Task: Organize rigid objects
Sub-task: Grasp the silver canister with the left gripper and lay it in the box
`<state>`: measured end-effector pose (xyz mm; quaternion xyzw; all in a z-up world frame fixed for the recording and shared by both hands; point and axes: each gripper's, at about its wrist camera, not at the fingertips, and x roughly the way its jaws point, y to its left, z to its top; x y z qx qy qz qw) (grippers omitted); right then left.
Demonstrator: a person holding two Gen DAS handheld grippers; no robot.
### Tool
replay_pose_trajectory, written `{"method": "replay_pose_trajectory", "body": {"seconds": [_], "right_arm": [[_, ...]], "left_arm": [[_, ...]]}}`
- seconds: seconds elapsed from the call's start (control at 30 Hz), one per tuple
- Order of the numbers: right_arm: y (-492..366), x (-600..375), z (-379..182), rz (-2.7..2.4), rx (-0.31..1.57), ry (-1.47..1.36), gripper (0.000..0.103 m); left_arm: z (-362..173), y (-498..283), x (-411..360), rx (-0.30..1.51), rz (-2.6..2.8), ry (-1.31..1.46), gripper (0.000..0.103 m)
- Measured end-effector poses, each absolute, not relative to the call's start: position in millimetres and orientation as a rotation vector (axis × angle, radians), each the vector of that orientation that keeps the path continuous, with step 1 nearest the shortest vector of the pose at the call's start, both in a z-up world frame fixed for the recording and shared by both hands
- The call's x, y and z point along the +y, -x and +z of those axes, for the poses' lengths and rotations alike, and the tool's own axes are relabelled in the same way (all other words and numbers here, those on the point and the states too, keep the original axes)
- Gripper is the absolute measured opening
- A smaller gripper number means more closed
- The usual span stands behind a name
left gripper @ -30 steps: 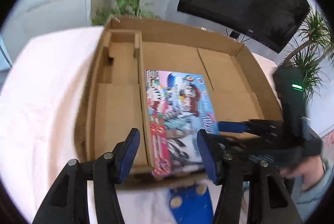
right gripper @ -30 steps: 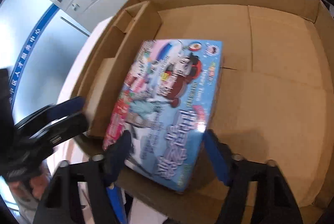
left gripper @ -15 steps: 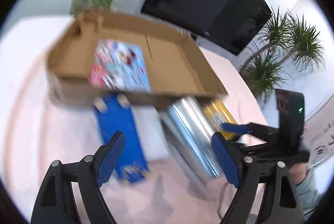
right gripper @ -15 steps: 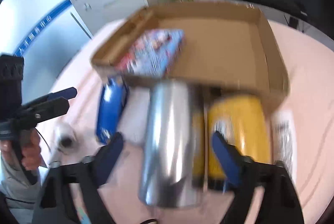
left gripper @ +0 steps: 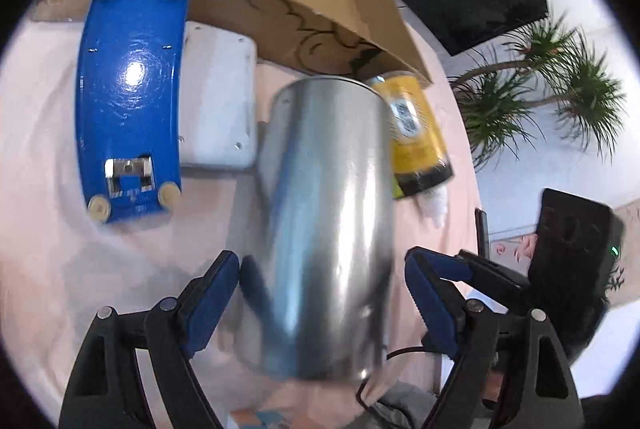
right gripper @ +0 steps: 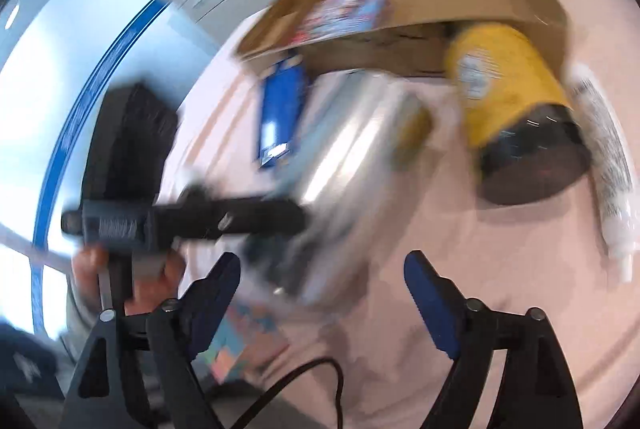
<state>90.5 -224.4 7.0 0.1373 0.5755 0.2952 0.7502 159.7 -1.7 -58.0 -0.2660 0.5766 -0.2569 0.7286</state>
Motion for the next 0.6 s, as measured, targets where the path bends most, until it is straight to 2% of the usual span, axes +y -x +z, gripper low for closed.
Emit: {"method": "replay_pose_trajectory", "body": {"seconds": [0.2, 0.23, 0.33, 0.47, 0.6], "right_arm": [[-116, -211, -33, 0.725, 1.366, -0.509, 0.088], [-117, -204, -37, 0.728, 1.37, -0.503, 0.094], [-114, -194, -30, 0.697, 1.344, -0.465, 0.094], [-116, -198, 26, 0.699, 1.204, -0.379, 0.092], [-160, -200, 94, 0.732, 1.027, -0.253, 0.092]], "left_arm": [[-69, -181, -8, 1.307, -0.63, 0.576, 0.086], [-69, -181, -9, 1.313, -0.632, 0.566, 0.086], [-58, -180, -9, 1.296, -0.629, 0.554, 0.086], [11, -188, -22, 1.127, -0.665, 0.499, 0.086], [77, -241, -25, 0.948, -0.675, 0.424, 0.086]]}}
